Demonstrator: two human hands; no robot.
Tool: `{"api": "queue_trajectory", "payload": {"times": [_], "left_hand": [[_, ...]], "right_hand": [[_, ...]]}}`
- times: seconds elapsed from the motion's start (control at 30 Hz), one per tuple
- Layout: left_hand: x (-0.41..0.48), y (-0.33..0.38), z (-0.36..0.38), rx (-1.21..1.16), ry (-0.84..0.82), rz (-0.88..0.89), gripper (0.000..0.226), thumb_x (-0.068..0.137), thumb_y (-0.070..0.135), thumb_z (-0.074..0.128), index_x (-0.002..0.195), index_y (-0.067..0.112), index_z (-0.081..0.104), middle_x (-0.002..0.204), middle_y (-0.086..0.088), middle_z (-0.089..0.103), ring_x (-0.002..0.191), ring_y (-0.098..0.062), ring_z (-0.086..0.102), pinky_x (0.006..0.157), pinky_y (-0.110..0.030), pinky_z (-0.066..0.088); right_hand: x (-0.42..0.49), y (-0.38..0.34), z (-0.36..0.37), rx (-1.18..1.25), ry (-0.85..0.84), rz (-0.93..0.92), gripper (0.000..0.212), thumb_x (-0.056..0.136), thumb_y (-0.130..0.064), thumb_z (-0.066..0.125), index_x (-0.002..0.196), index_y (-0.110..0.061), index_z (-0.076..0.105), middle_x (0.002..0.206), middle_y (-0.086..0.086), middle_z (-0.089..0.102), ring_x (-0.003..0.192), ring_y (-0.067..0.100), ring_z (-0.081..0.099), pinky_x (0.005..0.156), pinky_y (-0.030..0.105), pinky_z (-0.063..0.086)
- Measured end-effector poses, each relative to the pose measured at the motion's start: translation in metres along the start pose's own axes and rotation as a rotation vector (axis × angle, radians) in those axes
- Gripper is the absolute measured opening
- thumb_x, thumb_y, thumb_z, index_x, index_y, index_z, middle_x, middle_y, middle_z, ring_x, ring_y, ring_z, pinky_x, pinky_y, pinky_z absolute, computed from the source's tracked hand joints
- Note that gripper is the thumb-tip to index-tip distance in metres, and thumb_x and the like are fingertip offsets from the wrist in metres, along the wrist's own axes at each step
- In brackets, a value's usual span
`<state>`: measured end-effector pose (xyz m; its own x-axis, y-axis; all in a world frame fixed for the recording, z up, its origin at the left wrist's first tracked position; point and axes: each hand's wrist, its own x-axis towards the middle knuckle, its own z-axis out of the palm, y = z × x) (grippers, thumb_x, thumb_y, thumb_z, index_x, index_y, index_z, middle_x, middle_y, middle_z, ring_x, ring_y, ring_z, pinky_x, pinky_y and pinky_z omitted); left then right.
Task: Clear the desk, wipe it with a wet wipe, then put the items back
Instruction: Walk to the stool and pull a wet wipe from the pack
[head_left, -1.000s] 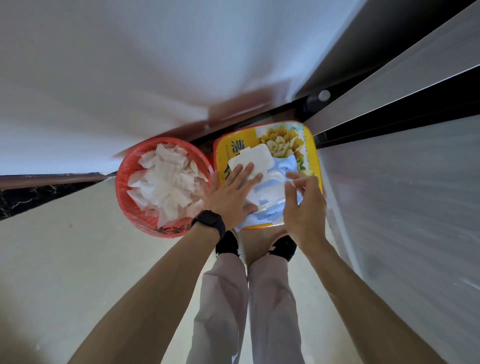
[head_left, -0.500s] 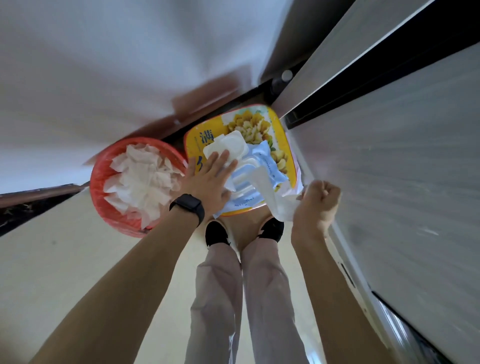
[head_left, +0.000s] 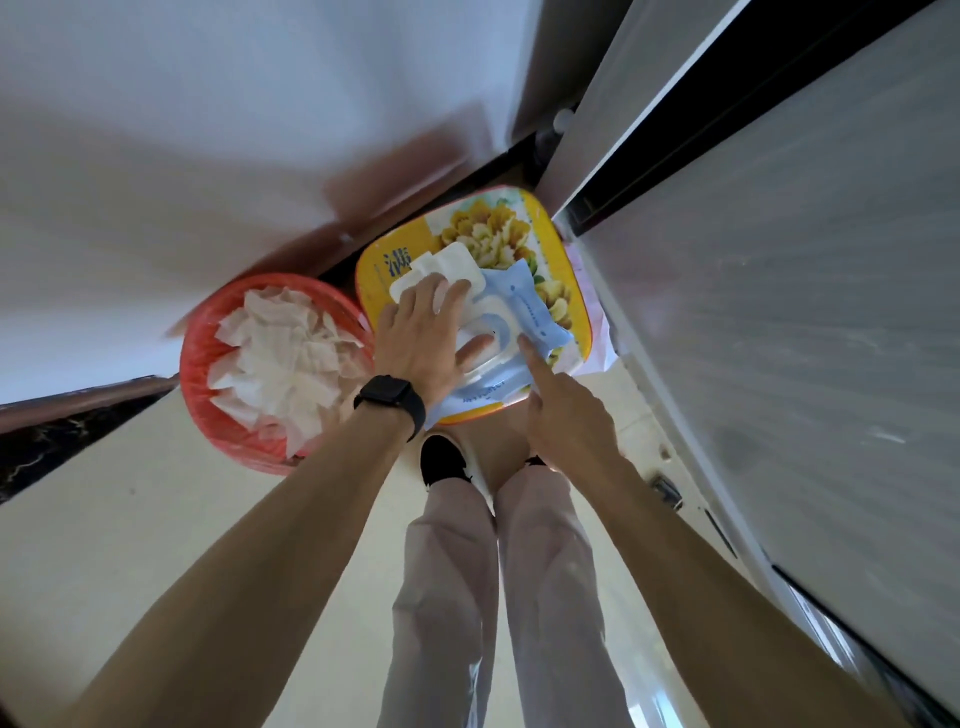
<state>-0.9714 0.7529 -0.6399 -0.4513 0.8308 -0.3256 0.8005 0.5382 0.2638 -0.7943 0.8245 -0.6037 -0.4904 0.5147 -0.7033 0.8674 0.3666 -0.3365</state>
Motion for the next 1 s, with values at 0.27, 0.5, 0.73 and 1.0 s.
{"api": "queue_trajectory", "payload": {"times": [0.27, 0.5, 0.73, 1.0], "left_hand": [[0.01, 0.017, 0.01, -0.13, 0.057, -0.234, 0.091, 0.076, 0.066, 0.064, 0.153, 0.034, 0.027, 0.163, -0.007, 0.012, 0.149, -0.031, 0.009, 0.114, -0.059, 0.007], [0.001, 0.006, -0.023, -0.323, 0.149, -0.321, 0.078, 0.073, 0.026, 0.062, 0.147, 0.018, 0.039, 0.139, -0.012, 0.048, 0.125, -0.035, 0.046, 0.098, -0.049, 0.042], [-0.043, 0.003, 0.002, -0.203, 0.235, 0.167, 0.038, 0.093, 0.02, 0.06, 0.13, 0.017, 0.063, 0.121, -0.008, 0.063, 0.102, -0.031, 0.062, 0.078, -0.045, 0.053], [-0.056, 0.006, 0.035, 0.228, 0.087, 0.191, 0.055, 0.091, 0.027, 0.062, 0.144, 0.029, 0.048, 0.151, 0.002, 0.046, 0.126, -0.037, 0.054, 0.09, -0.045, 0.037]], "right_hand": [[0.007, -0.005, 0.012, -0.198, 0.002, -0.111, 0.084, 0.096, -0.012, 0.04, 0.153, -0.049, -0.009, 0.081, 0.005, 0.048, 0.054, 0.022, 0.053, 0.043, 0.028, 0.038], [0.013, -0.015, 0.003, -0.28, -0.036, -0.06, 0.08, 0.096, -0.021, 0.045, 0.156, -0.042, -0.005, 0.083, 0.003, 0.052, 0.057, 0.018, 0.052, 0.046, 0.025, 0.034], [0.018, -0.012, -0.017, -0.278, -0.094, -0.084, 0.074, 0.098, -0.028, 0.044, 0.155, -0.044, 0.0, 0.088, -0.002, 0.043, 0.067, 0.016, 0.049, 0.051, 0.028, 0.034], [0.014, 0.002, -0.011, 0.162, 0.126, 0.093, 0.041, 0.098, -0.02, 0.042, 0.138, -0.029, 0.041, 0.095, 0.0, 0.064, 0.084, 0.027, 0.059, 0.07, 0.035, 0.043]]}}
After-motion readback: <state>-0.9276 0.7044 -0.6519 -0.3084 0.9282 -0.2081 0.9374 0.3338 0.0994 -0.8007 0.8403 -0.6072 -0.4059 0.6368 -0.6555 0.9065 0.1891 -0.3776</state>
